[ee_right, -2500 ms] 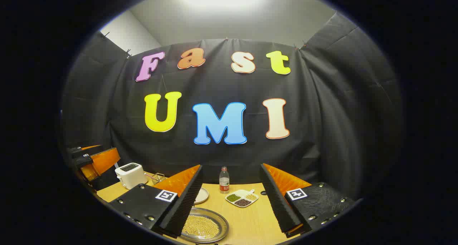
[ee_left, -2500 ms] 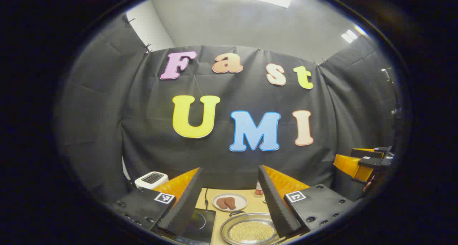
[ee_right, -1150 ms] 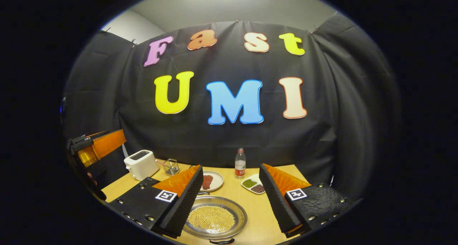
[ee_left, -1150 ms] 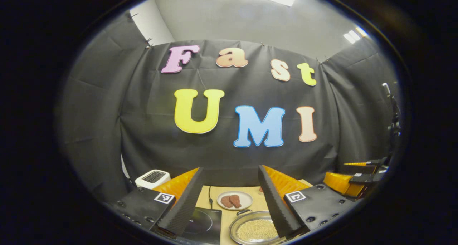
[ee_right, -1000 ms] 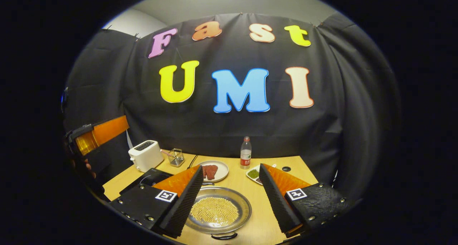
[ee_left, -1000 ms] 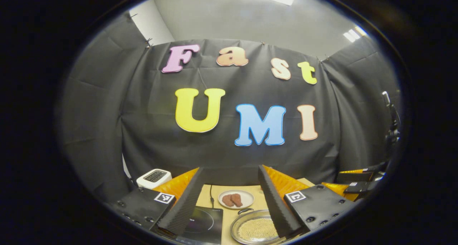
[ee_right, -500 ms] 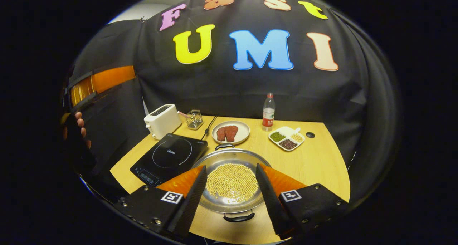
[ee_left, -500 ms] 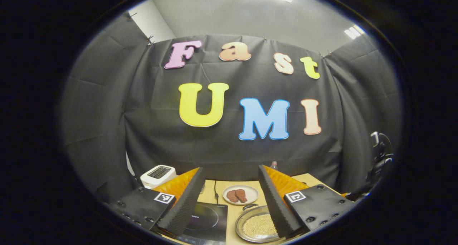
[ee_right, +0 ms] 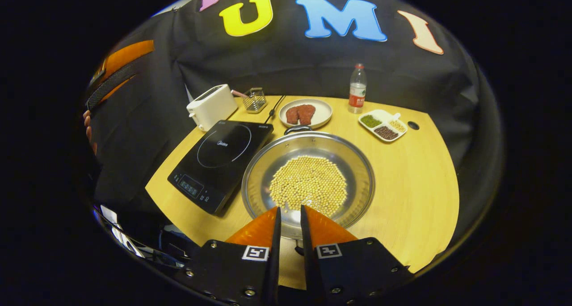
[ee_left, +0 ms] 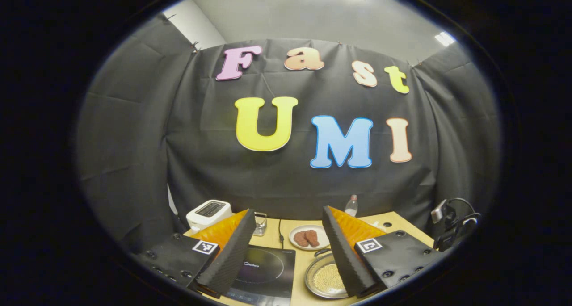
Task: First push the handle of the pot to place it horizontally, then grasp the pot with both hands and set it on the induction cooktop.
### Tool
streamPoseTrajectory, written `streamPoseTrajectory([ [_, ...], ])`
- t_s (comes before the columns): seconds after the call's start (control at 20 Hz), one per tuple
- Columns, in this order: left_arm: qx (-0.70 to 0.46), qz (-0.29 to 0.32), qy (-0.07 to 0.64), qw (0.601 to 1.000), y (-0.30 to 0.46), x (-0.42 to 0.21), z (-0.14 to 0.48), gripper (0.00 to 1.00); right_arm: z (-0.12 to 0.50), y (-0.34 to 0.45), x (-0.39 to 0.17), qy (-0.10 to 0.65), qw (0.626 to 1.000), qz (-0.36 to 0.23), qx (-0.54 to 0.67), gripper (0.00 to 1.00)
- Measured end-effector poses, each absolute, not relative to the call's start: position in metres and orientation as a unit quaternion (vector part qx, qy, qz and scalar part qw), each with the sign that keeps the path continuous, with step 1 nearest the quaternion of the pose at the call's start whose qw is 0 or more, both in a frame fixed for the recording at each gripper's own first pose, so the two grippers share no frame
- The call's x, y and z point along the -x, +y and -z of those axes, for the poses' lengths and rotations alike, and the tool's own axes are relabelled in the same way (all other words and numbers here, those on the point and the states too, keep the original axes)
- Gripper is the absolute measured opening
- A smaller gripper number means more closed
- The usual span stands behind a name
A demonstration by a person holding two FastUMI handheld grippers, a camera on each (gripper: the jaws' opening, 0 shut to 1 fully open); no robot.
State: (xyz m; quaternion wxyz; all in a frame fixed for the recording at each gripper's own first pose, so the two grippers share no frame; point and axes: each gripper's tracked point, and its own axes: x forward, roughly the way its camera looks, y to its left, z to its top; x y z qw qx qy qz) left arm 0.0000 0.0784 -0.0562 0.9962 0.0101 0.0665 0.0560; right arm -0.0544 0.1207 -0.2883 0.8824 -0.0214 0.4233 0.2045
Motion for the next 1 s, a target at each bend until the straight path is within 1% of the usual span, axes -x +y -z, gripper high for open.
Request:
streamPoseTrajectory([
  [0.05, -0.011, -0.060, 0.068, 0.996, 0.081, 0.003, 0.058, 0.99, 0.291, 0.119, 0.054, 0.429, 0.879, -0.207, 0.031, 0.06],
  [0.1, -0.013, -0.064, 0.069, 0.995, 0.085, 0.004, 0.059, 0.97, 0.297, 0.124, 0.061, 0.434, 0.873, -0.219, 0.036, 0.01],
  [0.15, -0.015, -0.069, 0.071, 0.995, 0.087, 0.005, 0.060, 0.97, 0.299, 0.129, 0.063, 0.440, 0.867, -0.231, 0.037, 0.07],
  [0.2, -0.017, -0.073, 0.071, 0.995, 0.090, 0.006, 0.060, 0.97, 0.309, 0.130, 0.067, 0.443, 0.865, -0.231, 0.043, 0.07],
  [0.25, -0.018, -0.077, 0.072, 0.994, 0.093, 0.007, 0.058, 0.97, 0.308, 0.132, 0.070, 0.448, 0.860, -0.238, 0.046, 0.00],
  [0.55, -0.018, -0.094, 0.073, 0.993, 0.102, 0.015, 0.060, 0.97, 0.342, 0.140, 0.090, 0.501, 0.822, -0.264, 0.058, 0.01],
  [0.7, -0.020, -0.098, 0.073, 0.992, 0.103, 0.016, 0.059, 0.97, 0.359, 0.138, 0.102, 0.531, 0.803, -0.265, 0.057, 0.01],
  [0.85, -0.020, -0.100, 0.075, 0.992, 0.103, 0.015, 0.059, 0.97, 0.369, 0.134, 0.104, 0.543, 0.795, -0.261, 0.066, 0.01],
  [1.0, -0.022, -0.098, 0.077, 0.992, 0.102, 0.015, 0.058, 0.97, 0.375, 0.128, 0.102, 0.547, 0.796, -0.249, 0.069, 0.00],
])
